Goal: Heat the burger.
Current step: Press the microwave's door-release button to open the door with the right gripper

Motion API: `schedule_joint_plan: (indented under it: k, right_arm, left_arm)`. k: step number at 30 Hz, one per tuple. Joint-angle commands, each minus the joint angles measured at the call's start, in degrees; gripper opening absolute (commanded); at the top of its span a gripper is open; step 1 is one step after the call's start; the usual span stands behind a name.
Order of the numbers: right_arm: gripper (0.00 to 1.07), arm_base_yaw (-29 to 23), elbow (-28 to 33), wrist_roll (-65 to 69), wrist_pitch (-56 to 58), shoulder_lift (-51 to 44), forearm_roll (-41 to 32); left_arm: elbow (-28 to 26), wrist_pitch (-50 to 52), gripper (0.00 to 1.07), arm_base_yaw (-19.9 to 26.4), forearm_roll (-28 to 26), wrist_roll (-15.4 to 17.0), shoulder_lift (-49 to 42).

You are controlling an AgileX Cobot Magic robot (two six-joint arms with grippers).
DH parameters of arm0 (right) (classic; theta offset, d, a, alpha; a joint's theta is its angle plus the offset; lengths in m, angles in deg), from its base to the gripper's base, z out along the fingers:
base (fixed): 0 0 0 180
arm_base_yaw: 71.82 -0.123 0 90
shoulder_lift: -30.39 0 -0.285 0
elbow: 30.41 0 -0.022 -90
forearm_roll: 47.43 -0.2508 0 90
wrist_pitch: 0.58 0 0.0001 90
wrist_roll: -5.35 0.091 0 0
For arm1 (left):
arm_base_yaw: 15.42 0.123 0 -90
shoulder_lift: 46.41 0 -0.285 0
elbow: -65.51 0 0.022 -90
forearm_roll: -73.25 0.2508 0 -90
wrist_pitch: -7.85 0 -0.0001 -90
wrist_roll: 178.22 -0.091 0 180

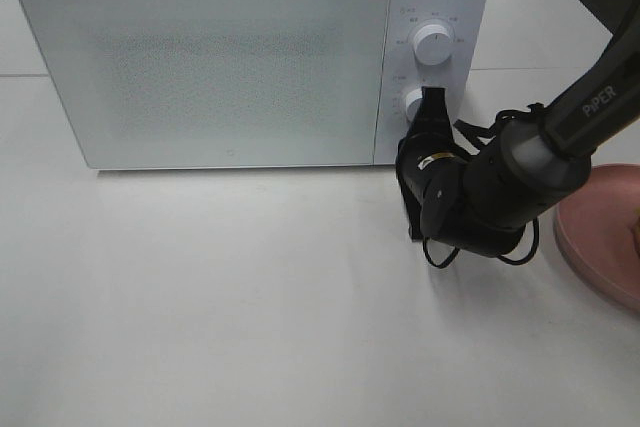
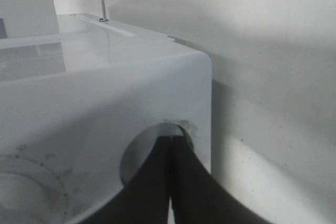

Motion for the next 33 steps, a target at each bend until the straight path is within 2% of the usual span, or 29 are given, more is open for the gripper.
schedule_joint_plan:
  k: [1,14,26,33]
  right_arm:
    - [0.0,0.52,-3.04,-1.26,-10.49,-0.34,1.89]
    - [0.0,3.21,-9.97,-5.44,-14.67,-0.29,2.98]
    - [0.0,3.21,-9.91,-5.33,-12.95,-0.34,3.15]
    - [0.0,3.04,-7.79,-4.7,-11.12,-0.52,2.98]
  left_arm:
    - [0.11,0.29,1.0,-0.23,-0.06,0.0,-1.32]
    - [0.11,0.29,1.0,-0.23,-0.06,0.0,-1.32]
    - [0.11,0.29,1.0,-0.23,-0.06,0.0,-1.32]
    - [0.11,0.29,1.0,-0.23,-0.06,0.0,-1.32]
